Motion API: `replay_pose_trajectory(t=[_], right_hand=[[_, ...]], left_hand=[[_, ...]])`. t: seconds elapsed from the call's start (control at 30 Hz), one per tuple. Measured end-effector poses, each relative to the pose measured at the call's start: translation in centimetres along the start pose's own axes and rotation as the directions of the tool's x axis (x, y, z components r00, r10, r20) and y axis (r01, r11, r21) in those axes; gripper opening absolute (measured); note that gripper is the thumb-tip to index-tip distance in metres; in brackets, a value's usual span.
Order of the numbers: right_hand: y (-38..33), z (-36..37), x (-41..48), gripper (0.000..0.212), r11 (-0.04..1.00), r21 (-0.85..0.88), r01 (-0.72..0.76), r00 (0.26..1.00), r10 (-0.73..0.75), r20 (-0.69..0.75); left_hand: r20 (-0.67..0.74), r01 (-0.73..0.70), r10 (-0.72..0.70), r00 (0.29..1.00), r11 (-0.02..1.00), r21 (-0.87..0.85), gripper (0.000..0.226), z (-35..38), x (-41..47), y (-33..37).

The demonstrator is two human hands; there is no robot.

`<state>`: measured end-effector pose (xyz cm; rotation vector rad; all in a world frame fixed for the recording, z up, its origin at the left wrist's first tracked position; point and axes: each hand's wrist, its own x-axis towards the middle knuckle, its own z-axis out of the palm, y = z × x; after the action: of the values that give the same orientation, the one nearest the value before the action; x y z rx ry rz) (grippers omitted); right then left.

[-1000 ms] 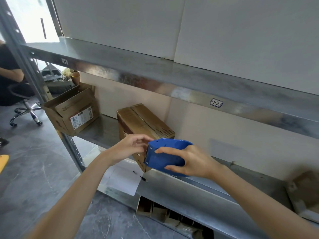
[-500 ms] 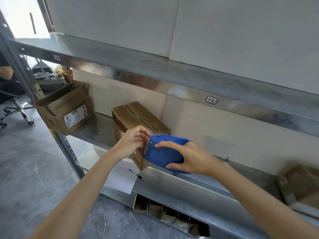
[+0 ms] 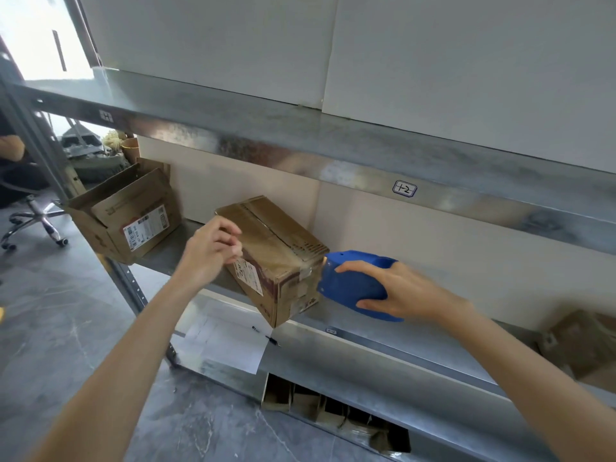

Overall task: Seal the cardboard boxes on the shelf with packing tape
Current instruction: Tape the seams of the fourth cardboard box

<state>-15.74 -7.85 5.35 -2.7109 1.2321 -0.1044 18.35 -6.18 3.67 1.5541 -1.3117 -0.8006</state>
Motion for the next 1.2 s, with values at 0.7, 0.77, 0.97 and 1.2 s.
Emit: replay_pose_trajectory(t=[0.7, 0.77, 0.97, 1.2], right_hand=[[1.7, 1.5, -0.3, 0.071, 0.983, -0.024, -0.181, 0.98, 0.182, 0.075], [1.6, 1.4, -0.2, 0.071, 0.981, -0.027, -0.19, 0.98, 0.191, 0.05], [1.3, 1.6, 0.2, 0.069, 0.978, 0.043, -0.206, 0.977, 0.203, 0.064], [1.3, 1.9, 0.4, 0.071, 0.984, -0.011, -0.18, 0.983, 0.18, 0.022]], left_hand=[[0.083, -0.038, 0.031, 0.996, 0.995, 0.094, 0.022, 2.6, -0.8, -1.0], [0.096, -0.046, 0.037, 0.995, 0.995, 0.09, 0.022, 2.7, -0.9, -1.1], [0.083, -0.061, 0.056, 0.995, 0.996, 0.059, 0.023, 2.4, -0.8, -1.3], [0.043, -0.056, 0.054, 0.998, 0.997, 0.051, 0.023, 2.2, -0.7, -1.3]])
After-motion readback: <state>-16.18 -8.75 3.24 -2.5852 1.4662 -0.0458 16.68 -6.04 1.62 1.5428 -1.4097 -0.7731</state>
